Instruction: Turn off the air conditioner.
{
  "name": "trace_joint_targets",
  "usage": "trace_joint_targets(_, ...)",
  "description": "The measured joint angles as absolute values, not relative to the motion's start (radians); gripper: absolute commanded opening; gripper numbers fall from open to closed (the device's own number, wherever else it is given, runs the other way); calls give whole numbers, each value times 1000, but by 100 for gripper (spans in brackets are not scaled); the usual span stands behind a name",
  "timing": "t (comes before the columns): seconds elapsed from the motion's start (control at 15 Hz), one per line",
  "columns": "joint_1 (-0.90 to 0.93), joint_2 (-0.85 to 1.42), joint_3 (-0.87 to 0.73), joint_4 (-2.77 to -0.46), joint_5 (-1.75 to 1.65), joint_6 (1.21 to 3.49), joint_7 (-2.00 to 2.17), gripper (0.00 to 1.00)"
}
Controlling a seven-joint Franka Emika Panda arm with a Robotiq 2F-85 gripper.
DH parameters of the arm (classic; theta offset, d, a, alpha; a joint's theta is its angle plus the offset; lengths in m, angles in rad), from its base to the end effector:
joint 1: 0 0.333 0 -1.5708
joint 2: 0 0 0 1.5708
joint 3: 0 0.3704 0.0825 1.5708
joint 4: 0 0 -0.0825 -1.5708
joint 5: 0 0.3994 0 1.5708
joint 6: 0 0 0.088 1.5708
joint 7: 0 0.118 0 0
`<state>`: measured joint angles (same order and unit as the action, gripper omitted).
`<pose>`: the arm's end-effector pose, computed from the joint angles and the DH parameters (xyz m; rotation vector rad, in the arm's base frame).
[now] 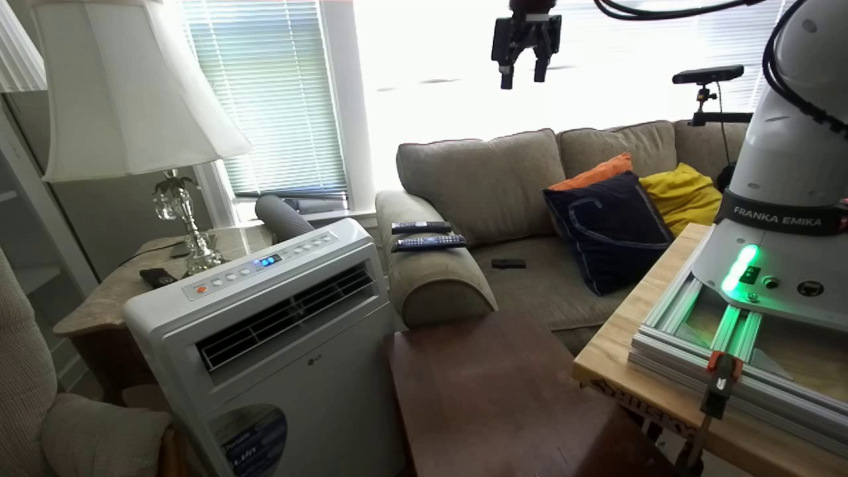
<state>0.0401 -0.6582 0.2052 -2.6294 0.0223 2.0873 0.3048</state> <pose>0.3302 0.0889 0.4849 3.0562 -0.1604 0.1982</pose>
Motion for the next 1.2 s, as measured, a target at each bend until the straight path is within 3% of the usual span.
trace_joint_targets(0.4, 45, -625, 205, -2629, 23, 2155, 306, 100)
trace_joint_targets(1.2, 231, -190, 220, -2477, 136, 2715, 242, 100)
